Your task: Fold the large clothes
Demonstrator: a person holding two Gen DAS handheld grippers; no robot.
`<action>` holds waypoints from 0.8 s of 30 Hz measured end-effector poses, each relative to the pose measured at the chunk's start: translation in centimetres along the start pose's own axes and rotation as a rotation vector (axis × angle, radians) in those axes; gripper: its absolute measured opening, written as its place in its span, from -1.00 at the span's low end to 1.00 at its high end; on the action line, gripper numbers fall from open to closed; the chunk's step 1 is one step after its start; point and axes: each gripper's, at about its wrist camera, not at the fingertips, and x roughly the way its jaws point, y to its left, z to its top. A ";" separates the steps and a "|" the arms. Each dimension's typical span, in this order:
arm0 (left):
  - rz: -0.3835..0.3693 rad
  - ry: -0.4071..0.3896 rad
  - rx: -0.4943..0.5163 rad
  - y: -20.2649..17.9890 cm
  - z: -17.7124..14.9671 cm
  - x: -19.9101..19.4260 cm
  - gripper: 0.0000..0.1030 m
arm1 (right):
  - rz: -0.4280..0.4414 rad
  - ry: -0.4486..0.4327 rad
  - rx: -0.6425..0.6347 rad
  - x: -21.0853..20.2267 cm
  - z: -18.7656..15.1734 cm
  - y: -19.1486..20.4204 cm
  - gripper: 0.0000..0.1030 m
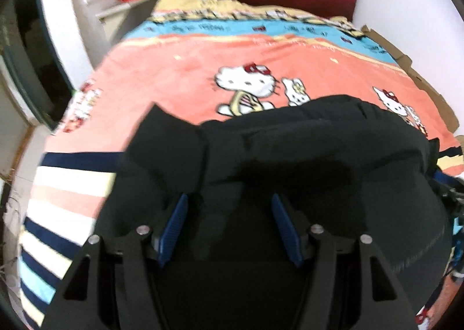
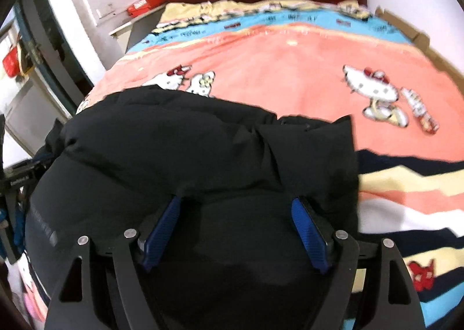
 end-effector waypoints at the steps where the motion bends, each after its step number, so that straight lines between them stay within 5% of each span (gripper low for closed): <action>1: 0.008 -0.017 -0.004 0.2 -0.5 -0.7 0.16 | 0.003 -0.025 -0.020 -1.1 -0.5 0.3 0.53; 6: 0.034 -0.064 -0.025 1.6 -3.5 -2.4 0.16 | 0.072 -0.089 -0.070 -4.3 -3.3 1.6 0.59; 12: 0.065 -0.120 0.044 1.3 -5.9 -2.4 0.16 | 0.108 -0.078 -0.029 -2.8 -5.3 0.8 0.73; 24: 0.074 -0.147 0.062 0.6 -7.3 -2.0 0.18 | 0.083 -0.088 -0.013 -2.0 -6.8 0.9 0.81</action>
